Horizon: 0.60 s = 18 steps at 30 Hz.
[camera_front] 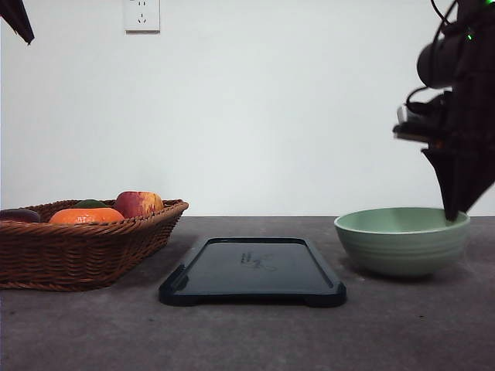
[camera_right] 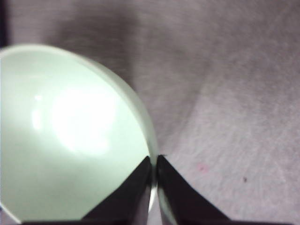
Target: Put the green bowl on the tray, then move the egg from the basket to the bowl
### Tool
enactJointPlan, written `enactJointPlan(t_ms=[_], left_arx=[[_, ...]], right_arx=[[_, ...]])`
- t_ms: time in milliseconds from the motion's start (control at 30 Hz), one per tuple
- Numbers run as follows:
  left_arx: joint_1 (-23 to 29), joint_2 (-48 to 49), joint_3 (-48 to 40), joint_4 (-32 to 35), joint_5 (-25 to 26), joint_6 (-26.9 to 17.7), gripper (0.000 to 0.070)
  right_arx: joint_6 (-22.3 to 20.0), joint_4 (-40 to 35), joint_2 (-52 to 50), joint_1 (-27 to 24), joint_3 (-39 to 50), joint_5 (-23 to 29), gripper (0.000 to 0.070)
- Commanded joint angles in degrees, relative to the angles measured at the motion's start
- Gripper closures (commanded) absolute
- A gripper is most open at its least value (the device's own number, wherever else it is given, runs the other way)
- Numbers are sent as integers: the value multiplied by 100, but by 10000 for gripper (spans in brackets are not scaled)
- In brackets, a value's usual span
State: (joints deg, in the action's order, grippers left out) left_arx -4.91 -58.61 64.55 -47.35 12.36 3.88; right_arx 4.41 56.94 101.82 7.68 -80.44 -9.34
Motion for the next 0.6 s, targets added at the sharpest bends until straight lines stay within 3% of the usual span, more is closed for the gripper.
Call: enactJointPlan(t_ms=[0, 267, 567], left_arx=[[-11, -70, 151, 63, 35, 4, 199], [-11, -70, 151, 66, 35, 2, 199], [-11, -74, 151, 66, 35, 4, 199]], right_arx=[[-146, 123, 111, 116, -285, -28, 692], [-195, 407, 114, 687, -927, -31, 692], [1, -70, 194, 1367, -1045, -282, 692]])
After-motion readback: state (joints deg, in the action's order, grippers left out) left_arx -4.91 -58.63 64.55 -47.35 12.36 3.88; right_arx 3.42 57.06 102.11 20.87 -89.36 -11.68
